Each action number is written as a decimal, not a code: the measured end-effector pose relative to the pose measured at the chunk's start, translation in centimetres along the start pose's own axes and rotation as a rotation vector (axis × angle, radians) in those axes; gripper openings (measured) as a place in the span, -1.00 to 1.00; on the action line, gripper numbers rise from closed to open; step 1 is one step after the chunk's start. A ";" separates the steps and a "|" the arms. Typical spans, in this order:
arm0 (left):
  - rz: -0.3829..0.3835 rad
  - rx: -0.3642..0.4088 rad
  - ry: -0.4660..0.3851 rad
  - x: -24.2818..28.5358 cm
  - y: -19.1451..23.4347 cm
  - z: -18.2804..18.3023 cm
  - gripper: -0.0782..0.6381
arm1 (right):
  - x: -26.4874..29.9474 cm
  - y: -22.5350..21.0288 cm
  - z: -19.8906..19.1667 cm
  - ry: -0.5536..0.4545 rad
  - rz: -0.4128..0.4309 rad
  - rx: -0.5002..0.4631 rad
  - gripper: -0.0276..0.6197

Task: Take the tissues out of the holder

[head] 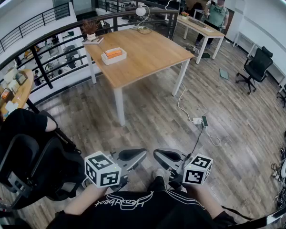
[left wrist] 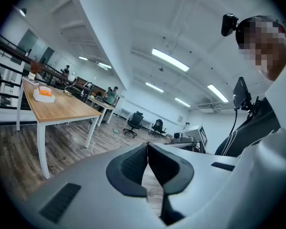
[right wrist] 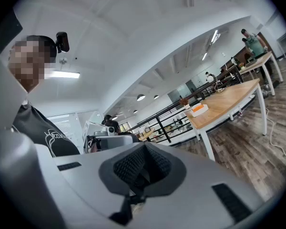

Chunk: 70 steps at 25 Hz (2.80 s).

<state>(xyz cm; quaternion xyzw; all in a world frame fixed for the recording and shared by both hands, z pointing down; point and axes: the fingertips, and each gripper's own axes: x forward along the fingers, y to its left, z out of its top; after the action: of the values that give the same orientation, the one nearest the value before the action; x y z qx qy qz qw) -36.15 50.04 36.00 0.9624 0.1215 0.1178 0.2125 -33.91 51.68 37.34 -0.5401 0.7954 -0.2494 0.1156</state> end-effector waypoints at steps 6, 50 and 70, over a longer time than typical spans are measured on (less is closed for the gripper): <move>0.007 -0.024 0.007 2.1 1.6 -0.1 -0.74 | -0.1 -2.1 0.1 0.012 0.015 0.017 -0.86; 0.108 -0.042 -0.019 30.2 18.1 14.2 -0.74 | -1.7 -32.7 18.6 0.067 0.126 0.020 -0.86; 0.130 -0.104 -0.043 30.3 41.0 22.2 -0.74 | 17.0 -46.8 25.7 0.145 0.106 0.060 -0.86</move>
<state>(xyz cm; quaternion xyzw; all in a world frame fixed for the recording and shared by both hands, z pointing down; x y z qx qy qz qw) 6.12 14.14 39.61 0.9582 0.0479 0.1167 0.2567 8.65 15.47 41.37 -0.4740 0.8215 -0.3048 0.0869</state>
